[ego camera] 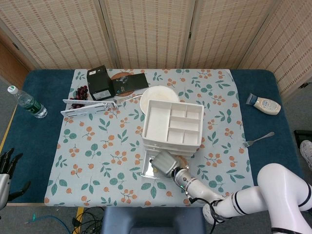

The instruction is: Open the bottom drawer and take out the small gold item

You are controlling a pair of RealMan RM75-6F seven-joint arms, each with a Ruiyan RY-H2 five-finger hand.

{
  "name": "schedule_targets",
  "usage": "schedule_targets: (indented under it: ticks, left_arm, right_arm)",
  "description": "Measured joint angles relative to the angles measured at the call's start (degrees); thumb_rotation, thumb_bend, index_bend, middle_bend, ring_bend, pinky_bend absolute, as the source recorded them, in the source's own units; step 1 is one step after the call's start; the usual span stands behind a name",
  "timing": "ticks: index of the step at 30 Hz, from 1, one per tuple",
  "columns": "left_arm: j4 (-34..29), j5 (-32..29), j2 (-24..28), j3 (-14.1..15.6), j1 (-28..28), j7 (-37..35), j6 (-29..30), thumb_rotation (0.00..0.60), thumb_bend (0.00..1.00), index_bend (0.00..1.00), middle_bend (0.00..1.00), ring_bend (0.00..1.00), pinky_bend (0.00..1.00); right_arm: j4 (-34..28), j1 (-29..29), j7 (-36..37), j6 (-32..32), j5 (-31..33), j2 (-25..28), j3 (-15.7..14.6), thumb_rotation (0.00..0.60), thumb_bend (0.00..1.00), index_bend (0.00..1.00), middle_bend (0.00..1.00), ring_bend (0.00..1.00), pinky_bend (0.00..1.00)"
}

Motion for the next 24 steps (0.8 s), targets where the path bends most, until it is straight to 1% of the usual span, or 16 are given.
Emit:
schedule_targets:
  ticks: [17, 24]
  left_arm:
    - [0.7, -0.1, -0.1, -0.1, 0.1, -0.7, 0.0, 0.6, 0.25, 0.13, 0.0, 0.03, 0.07]
    - [1.0, -0.2, -0.3, -0.1, 0.2, -1.0, 0.0, 0.6, 0.25, 0.14, 0.0, 0.03, 0.07]
  right_arm:
    - [3.3, -0.1, -2.1, -0.4, -0.1, -3.6, 0.2, 0.6, 0.33, 0.35, 0.96, 1.0, 1.0]
    - [4.4, -0.2, -2.9, -0.3, 0.0, -4.6, 0.1, 0.6, 0.33, 0.4, 0.96, 1.0, 1.0]
